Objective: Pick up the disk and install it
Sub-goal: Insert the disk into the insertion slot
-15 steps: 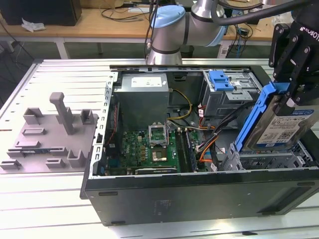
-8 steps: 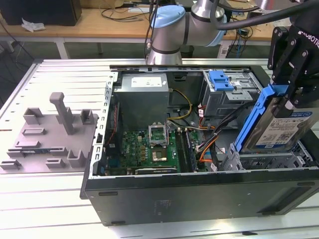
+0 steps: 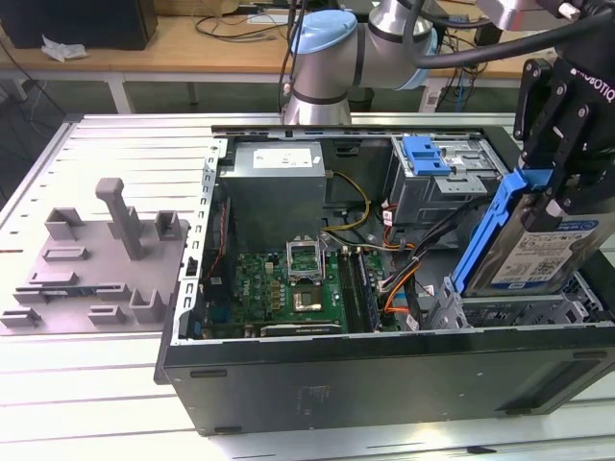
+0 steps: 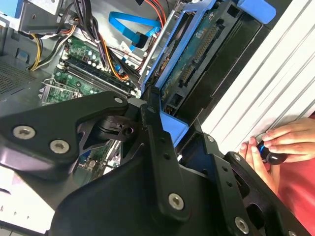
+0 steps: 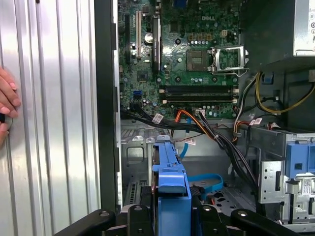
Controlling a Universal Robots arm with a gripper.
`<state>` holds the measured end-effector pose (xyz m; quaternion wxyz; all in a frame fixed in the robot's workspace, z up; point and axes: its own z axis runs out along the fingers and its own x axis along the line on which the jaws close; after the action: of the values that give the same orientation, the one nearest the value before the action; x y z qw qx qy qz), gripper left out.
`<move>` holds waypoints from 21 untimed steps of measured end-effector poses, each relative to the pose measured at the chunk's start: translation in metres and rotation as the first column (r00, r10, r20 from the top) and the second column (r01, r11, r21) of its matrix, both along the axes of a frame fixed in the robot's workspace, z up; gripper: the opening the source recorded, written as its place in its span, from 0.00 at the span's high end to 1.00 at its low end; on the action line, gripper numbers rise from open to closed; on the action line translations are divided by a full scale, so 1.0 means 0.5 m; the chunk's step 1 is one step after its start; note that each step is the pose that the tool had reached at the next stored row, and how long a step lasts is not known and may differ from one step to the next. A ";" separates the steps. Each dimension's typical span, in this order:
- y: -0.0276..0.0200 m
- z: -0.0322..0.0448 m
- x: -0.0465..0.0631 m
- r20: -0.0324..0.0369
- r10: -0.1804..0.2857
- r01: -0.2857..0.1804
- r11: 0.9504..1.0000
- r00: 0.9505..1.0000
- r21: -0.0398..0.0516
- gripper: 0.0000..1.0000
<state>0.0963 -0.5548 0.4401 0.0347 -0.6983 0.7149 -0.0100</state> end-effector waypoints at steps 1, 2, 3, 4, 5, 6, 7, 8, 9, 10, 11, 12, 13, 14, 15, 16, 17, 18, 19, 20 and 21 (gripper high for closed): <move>-0.0001 -0.001 0.000 0.000 0.000 0.000 1.000 1.000 0.000 0.63; -0.0002 -0.002 0.000 0.000 0.000 0.000 1.000 1.000 0.000 0.63; -0.0003 -0.004 0.000 0.000 0.000 0.000 1.000 1.000 0.000 0.63; -0.0003 -0.004 0.000 0.000 0.000 0.000 1.000 1.000 0.000 0.63; -0.0004 -0.006 0.000 0.000 0.000 0.000 1.000 1.000 0.000 0.63; -0.0005 -0.007 0.000 0.000 0.000 0.000 1.000 1.000 0.000 0.63; -0.0007 -0.008 0.000 0.000 0.000 0.000 1.000 1.000 0.000 0.63; -0.0008 -0.009 0.000 0.000 0.000 0.000 1.000 1.000 0.000 0.63; -0.0009 -0.010 0.000 0.000 0.000 0.000 1.000 1.000 0.000 0.63; -0.0012 -0.013 0.000 0.000 0.000 0.000 1.000 1.000 0.000 0.63; -0.0014 -0.014 0.000 0.000 0.000 0.000 1.000 1.000 0.000 0.63; -0.0015 -0.015 0.000 0.000 0.000 0.000 1.000 1.000 0.000 0.63; -0.0015 -0.016 0.000 0.000 0.000 0.000 1.000 1.000 0.000 0.63; -0.0016 -0.017 0.000 0.000 0.000 0.000 1.000 1.000 0.000 0.63; -0.0017 -0.019 0.000 0.000 0.000 0.000 1.000 1.000 0.000 0.63; -0.0019 -0.020 0.000 0.000 0.000 0.000 1.000 1.000 0.000 0.63; -0.0020 -0.021 0.000 0.000 0.000 0.000 1.000 1.000 0.000 0.63; -0.0022 -0.024 0.000 0.000 0.000 0.000 1.000 1.000 0.000 0.63; -0.0025 -0.027 0.000 0.000 0.000 0.000 1.000 1.000 0.000 0.63; -0.0028 -0.030 0.000 0.000 0.000 0.000 1.000 1.000 0.000 0.63; -0.0029 -0.031 0.000 0.000 0.000 0.000 1.000 1.000 0.000 0.63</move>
<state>0.0964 -0.5563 0.4245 0.0347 -0.6983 0.7149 -0.0100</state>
